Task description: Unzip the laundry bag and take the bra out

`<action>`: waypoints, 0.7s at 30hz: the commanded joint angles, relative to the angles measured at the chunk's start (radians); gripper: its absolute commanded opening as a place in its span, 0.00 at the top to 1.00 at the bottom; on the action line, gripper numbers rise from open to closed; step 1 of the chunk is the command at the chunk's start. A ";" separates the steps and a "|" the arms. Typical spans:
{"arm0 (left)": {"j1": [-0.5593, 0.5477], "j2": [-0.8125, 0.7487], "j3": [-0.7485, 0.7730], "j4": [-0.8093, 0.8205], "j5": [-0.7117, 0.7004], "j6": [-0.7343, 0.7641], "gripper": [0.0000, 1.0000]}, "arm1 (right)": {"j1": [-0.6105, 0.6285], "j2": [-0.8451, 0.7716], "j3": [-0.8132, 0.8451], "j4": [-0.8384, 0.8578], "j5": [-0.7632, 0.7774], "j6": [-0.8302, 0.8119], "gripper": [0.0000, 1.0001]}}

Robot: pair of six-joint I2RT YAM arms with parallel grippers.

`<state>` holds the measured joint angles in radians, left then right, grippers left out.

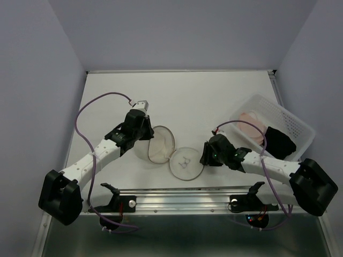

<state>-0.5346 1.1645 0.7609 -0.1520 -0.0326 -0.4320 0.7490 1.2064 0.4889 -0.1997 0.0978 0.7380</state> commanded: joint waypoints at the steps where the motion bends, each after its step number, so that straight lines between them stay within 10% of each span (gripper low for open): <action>1: 0.005 -0.012 -0.008 0.034 0.002 -0.004 1.00 | 0.027 0.033 -0.006 0.077 0.006 0.023 0.51; 12: 0.005 -0.008 -0.005 0.029 0.002 -0.004 1.00 | 0.027 0.093 -0.053 0.128 0.037 0.066 0.99; 21: 0.002 0.011 -0.012 0.034 0.060 -0.016 1.00 | 0.027 -0.076 0.166 -0.183 0.327 -0.095 0.99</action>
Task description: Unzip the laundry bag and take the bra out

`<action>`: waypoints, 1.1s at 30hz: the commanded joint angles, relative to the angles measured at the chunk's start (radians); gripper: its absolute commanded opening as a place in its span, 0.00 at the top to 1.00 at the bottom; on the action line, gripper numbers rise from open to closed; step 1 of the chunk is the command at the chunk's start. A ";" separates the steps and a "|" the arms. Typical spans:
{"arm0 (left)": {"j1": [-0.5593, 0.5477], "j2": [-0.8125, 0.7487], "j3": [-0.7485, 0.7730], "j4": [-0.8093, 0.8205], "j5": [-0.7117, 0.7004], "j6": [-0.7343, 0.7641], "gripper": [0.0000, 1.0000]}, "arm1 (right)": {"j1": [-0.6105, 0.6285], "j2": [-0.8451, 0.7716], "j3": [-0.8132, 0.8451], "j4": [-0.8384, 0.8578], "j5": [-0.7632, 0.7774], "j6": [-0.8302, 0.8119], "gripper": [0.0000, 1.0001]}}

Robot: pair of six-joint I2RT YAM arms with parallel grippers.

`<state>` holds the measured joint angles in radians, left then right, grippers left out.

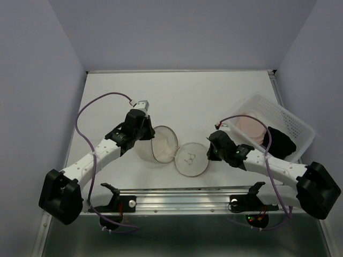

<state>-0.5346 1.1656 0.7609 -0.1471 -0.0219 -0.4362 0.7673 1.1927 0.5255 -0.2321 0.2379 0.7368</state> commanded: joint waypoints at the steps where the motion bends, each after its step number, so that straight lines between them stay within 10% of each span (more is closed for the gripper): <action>1: 0.002 0.011 -0.015 0.032 0.056 -0.015 1.00 | 0.009 -0.071 0.192 -0.177 0.210 -0.135 0.99; 11: -0.135 0.034 -0.061 0.178 0.111 -0.142 1.00 | 0.009 0.048 0.599 -0.435 0.402 -0.356 0.99; 19: -0.232 0.117 -0.139 0.366 0.074 -0.285 1.00 | 0.009 0.263 0.879 -0.461 0.161 -0.370 0.99; 33: -0.249 -0.067 -0.354 0.480 -0.111 -0.478 1.00 | 0.027 0.314 0.837 -0.239 -0.353 -0.272 0.99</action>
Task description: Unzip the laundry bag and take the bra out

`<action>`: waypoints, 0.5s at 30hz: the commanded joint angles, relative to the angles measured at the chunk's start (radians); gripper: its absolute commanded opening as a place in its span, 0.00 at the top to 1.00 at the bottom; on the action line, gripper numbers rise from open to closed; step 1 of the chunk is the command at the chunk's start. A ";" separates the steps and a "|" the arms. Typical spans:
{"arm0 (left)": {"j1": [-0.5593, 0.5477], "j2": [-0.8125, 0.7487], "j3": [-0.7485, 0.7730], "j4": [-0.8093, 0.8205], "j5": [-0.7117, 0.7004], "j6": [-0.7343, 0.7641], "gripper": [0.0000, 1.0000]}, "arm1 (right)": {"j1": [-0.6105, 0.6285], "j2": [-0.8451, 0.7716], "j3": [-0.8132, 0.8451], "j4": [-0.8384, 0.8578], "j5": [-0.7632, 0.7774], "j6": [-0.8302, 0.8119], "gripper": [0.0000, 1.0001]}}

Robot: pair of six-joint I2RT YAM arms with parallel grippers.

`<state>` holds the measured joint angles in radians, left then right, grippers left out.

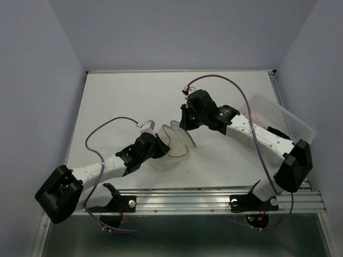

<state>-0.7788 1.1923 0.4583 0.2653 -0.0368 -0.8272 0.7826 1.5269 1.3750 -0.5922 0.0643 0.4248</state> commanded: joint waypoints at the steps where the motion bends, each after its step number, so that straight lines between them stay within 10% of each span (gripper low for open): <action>1: -0.005 -0.111 -0.066 0.069 -0.119 -0.099 1.00 | 0.023 -0.017 -0.017 0.141 -0.191 0.049 0.99; 15: -0.005 -0.256 -0.245 0.112 -0.167 -0.214 0.87 | 0.145 0.090 -0.080 0.324 -0.273 0.115 0.97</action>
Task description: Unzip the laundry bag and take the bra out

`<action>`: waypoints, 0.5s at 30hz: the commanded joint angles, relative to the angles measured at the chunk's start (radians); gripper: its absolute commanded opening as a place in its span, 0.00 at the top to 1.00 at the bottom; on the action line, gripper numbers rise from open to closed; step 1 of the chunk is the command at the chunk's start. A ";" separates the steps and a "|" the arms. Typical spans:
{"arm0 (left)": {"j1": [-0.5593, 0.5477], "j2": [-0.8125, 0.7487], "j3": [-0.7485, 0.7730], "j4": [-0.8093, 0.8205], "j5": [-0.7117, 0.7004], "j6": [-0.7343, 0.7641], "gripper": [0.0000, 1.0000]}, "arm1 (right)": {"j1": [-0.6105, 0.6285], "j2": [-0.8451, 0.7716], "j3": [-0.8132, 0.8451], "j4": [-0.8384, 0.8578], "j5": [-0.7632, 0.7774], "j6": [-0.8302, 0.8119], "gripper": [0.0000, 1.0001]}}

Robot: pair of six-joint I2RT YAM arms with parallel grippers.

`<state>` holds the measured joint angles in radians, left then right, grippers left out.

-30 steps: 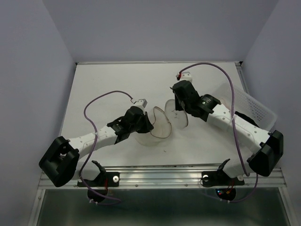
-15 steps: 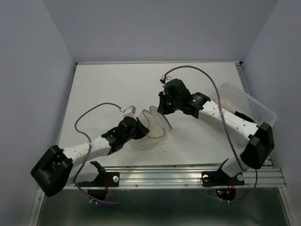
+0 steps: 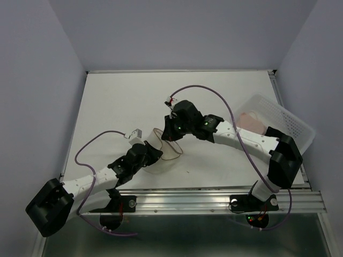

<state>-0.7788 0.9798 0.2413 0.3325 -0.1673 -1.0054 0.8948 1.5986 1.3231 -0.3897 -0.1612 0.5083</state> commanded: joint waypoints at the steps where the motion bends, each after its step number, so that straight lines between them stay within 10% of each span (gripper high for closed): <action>1: -0.005 -0.055 -0.031 0.040 -0.040 -0.039 0.84 | 0.033 0.024 -0.036 0.136 -0.050 0.038 0.96; 10: -0.005 -0.225 -0.065 -0.098 -0.072 -0.065 0.37 | 0.088 0.130 -0.093 0.282 -0.095 0.098 0.90; 15: -0.005 -0.383 -0.071 -0.238 -0.089 -0.078 0.33 | 0.089 0.165 -0.127 0.331 -0.077 0.107 0.86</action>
<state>-0.7780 0.6891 0.1596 0.1520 -0.2230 -1.0641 0.9649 1.7359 1.2243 -0.1551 -0.2287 0.5941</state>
